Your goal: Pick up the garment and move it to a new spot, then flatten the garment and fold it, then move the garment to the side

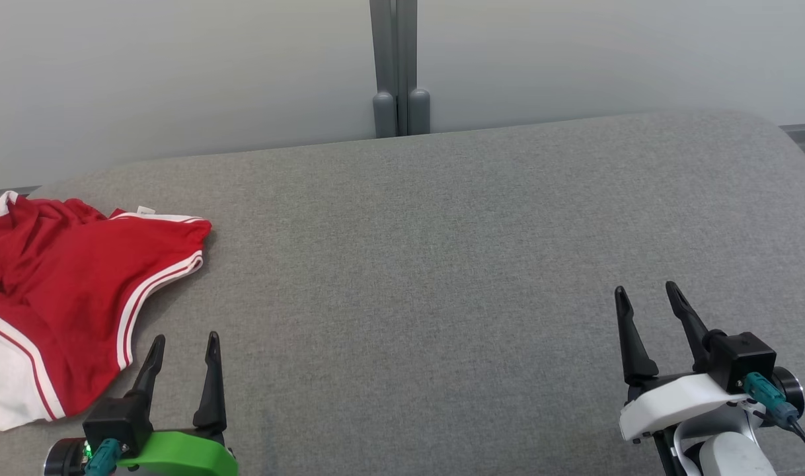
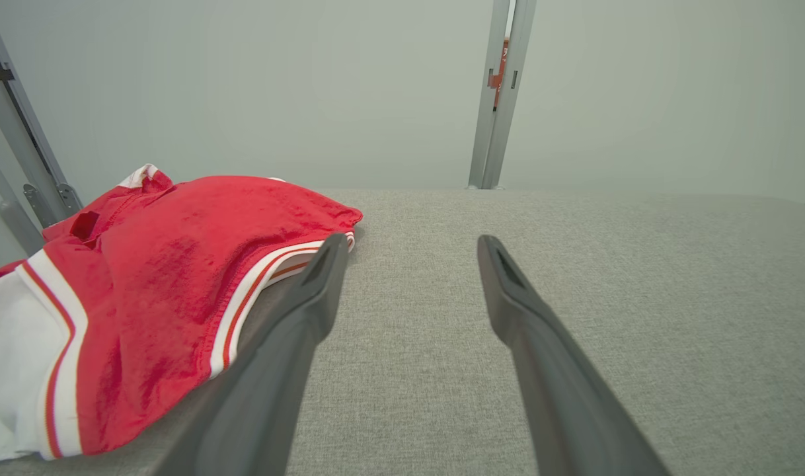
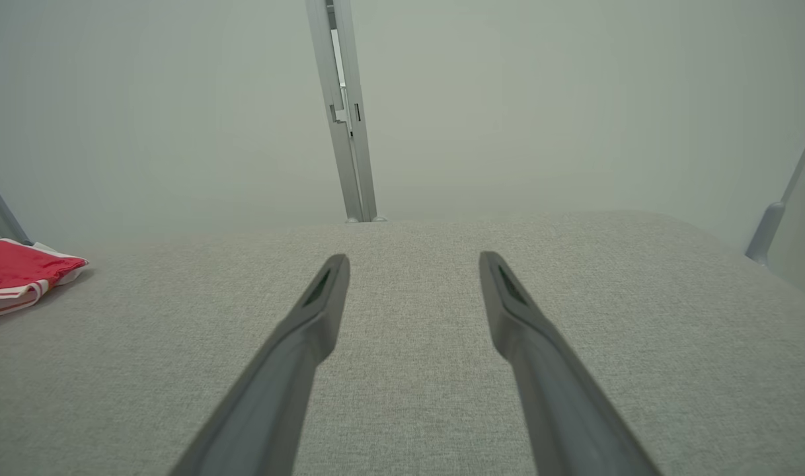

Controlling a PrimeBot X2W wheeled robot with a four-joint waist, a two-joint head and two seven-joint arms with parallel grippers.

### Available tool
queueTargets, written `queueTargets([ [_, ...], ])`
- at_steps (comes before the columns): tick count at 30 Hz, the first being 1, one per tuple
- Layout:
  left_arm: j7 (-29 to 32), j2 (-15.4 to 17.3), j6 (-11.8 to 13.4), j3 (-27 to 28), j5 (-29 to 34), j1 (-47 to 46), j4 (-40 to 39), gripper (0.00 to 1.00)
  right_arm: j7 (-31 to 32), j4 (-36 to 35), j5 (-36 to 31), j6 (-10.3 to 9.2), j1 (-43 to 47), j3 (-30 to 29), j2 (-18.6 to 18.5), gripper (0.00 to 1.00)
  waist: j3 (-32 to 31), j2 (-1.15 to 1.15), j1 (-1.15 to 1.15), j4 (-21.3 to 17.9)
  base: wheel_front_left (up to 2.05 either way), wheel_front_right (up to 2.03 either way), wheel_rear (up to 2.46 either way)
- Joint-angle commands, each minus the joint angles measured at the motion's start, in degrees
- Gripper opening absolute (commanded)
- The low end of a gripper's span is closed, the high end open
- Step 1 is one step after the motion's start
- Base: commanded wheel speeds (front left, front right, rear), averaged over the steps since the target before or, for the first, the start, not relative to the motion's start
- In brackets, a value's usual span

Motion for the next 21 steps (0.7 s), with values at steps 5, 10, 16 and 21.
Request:
queueTargets([
  [5,-1.0,0.2,0.1,0.5,2.2,0.7,0.3,1.00,-1.0,0.1,-2.5,0.00,0.6,0.0,0.0,1.00,-0.2,0.00,0.00,0.1,0.00,0.00,0.00],
  [10,-1.5,0.1,-0.1,0.5,3.4,0.8,0.7,1.00,-1.5,0.4,-4.0,0.00,0.7,0.0,0.0,1.00,-0.1,0.00,0.00,0.1,0.00,0.00,0.00],
  [16,-2.1,-0.1,-0.4,0.5,4.8,0.9,1.6,1.00,-2.1,0.7,-5.4,0.00,0.9,-0.3,0.0,1.00,-0.1,0.00,0.00,0.0,0.00,0.00,0.00],
  [21,-2.3,-0.4,-0.4,0.7,3.0,0.8,2.9,1.00,-2.3,1.3,-3.9,-0.01,1.0,-0.4,0.0,1.00,-0.1,0.00,0.00,-0.1,0.00,0.00,0.00],
])
